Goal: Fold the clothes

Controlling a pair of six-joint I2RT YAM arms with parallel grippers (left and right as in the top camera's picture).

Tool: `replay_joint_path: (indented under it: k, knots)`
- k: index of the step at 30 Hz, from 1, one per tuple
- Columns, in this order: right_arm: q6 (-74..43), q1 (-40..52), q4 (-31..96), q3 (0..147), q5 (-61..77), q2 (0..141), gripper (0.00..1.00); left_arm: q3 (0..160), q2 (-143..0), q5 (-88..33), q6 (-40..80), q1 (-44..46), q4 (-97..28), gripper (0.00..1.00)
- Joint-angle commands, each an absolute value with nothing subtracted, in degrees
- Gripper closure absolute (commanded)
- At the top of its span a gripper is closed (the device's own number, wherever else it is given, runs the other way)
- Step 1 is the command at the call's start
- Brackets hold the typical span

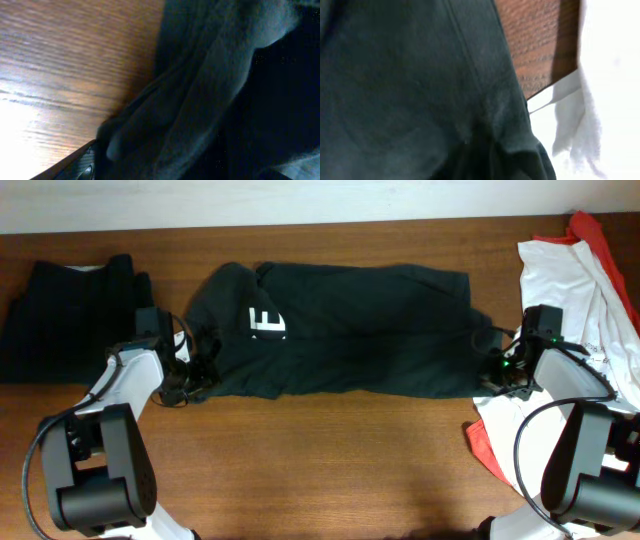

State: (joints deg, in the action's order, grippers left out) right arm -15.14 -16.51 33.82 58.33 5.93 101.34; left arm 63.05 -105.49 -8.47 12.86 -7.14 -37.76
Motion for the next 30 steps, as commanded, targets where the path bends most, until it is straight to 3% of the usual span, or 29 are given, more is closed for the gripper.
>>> replay_joint_path:
  k: [1,10,22,30]
  knots:
    - [-15.3,-16.5,33.6,56.7,2.4,101.8,0.96,62.3,-105.0,-2.9,11.9,-7.4,-38.1,0.25]
    - [-18.5,-16.5,35.2,56.6,-5.3,101.8,0.96,62.3,-105.0,8.7,11.9,-10.4,-39.7,0.25]
    - [-18.5,-16.5,36.8,56.6,-5.8,101.8,0.96,62.6,-104.0,9.0,11.9,-15.7,-40.5,0.16]
    - [-18.5,-16.5,44.9,56.6,-5.2,101.7,0.96,64.8,-96.3,8.2,11.9,-15.7,-46.8,0.15]
